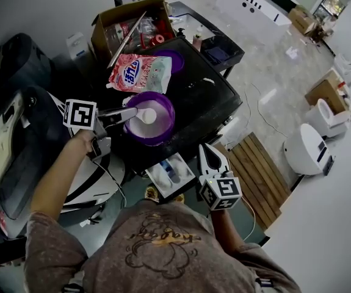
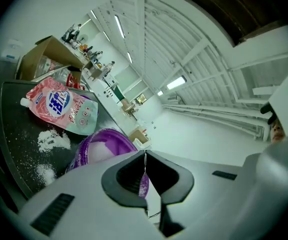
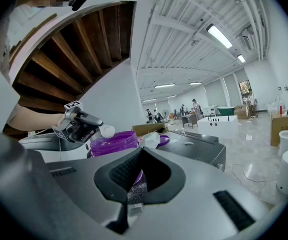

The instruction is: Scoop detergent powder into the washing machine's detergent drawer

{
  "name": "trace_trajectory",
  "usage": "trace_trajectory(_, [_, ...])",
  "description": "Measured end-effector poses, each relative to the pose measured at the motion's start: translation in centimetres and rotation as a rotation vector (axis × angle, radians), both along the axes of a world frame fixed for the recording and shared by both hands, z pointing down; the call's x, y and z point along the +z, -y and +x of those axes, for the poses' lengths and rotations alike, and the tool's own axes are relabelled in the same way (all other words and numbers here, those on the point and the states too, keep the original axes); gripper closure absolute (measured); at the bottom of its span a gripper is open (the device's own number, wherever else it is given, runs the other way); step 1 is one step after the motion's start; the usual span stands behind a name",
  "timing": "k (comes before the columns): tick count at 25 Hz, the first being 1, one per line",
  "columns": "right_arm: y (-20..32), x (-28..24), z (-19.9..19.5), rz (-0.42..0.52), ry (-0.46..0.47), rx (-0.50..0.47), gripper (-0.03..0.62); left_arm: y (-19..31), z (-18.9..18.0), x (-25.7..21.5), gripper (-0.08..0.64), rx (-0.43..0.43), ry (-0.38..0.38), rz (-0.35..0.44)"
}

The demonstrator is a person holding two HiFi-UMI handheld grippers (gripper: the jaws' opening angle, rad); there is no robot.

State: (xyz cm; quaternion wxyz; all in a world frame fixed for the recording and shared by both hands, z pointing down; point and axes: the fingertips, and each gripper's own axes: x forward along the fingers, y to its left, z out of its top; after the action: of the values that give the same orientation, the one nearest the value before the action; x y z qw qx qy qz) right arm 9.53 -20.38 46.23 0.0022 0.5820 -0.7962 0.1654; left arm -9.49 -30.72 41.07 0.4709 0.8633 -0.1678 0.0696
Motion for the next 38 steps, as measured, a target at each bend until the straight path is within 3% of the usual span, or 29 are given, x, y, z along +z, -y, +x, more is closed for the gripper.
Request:
trace_trajectory(3, [-0.1, 0.2, -0.1, -0.001, -0.009, -0.007, 0.592, -0.6, -0.2, 0.0, 0.537, -0.125, -0.080, -0.135])
trace_trajectory(15, [-0.4, -0.3, 0.2, 0.009, -0.013, 0.000, 0.592, -1.3, -2.2, 0.2, 0.537, -0.299, -0.219, -0.096])
trace_trajectory(24, [-1.0, -0.2, -0.1, -0.007, 0.012, -0.017, 0.592, -2.7, -1.6, -0.2, 0.536, -0.399, -0.272, -0.025])
trace_trajectory(33, [-1.8, 0.5, -0.4, -0.020, -0.020, -0.112, 0.592, -4.7, -0.2, -0.2, 0.537, -0.496, -0.388, -0.045])
trace_trajectory(38, [-2.3, 1.3, -0.1, -0.023, -0.009, -0.157, 0.592, -6.9, -0.4, -0.1, 0.536, -0.531, -0.384, -0.019])
